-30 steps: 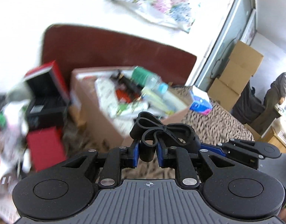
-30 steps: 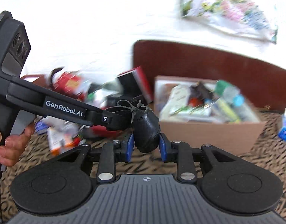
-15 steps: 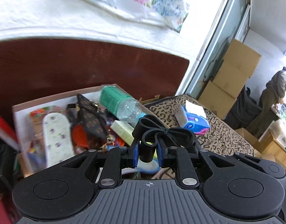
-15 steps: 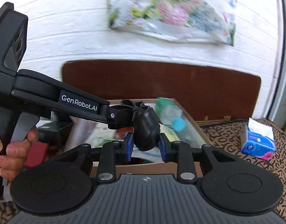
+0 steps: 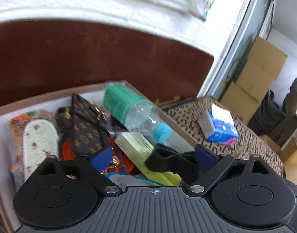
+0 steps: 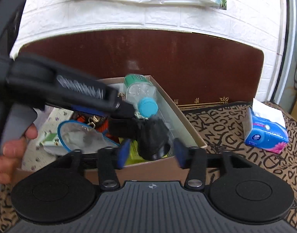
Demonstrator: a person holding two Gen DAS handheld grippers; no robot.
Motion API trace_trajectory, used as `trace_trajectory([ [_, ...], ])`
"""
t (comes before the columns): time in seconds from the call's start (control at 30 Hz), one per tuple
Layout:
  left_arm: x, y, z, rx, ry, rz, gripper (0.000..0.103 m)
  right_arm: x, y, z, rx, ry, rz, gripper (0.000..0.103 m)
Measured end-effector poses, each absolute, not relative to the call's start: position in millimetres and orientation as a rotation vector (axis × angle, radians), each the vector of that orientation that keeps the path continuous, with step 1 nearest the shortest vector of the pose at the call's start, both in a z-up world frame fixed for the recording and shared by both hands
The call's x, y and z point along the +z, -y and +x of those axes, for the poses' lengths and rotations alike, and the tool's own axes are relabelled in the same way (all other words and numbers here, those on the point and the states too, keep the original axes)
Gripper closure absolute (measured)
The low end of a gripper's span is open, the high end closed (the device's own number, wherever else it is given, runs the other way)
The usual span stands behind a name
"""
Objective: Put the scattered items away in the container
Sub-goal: 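Carry the black band into the cardboard box and open both tools, then move both open tools back to the pile of items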
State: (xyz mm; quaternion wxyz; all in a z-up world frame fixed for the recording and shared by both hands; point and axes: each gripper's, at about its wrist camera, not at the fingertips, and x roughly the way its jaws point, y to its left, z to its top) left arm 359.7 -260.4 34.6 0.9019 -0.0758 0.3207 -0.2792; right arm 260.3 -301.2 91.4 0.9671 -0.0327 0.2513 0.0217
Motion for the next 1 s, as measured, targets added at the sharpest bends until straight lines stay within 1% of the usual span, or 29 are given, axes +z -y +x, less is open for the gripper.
trace_trajectory([
  [0.03, 37, 258, 357, -0.589, -0.659, -0.15, 0.005, 92, 299, 256, 0.034, -0.491, -0.081, 0.019],
  [0.07, 39, 257, 355, -0.597, -0.661, -0.143, 0.003, 93, 297, 254, 0.029, -0.482, -0.093, 0.017],
  [0.1, 41, 255, 351, -0.598, -0.666, -0.14, 0.0, 94, 294, 251, 0.027, -0.48, -0.106, 0.017],
  [0.37, 51, 238, 321, -0.583, -0.658, -0.146, 0.0, 113, 281, 234, 0.033, -0.472, -0.119, 0.015],
  [0.4, 52, 236, 317, -0.575, -0.658, -0.142, 0.0, 116, 280, 231, 0.036, -0.472, -0.115, 0.014],
  [0.47, 53, 229, 308, -0.564, -0.657, -0.144, 0.0, 120, 276, 224, 0.034, -0.463, -0.129, 0.009],
  [0.67, 54, 205, 272, -0.547, -0.665, -0.161, 0.0, 129, 258, 195, 0.044, -0.447, -0.176, 0.003],
  [1.0, 59, 169, 198, -0.462, -0.618, -0.094, 0.0, 138, 213, 147, 0.137, -0.451, -0.249, 0.001],
])
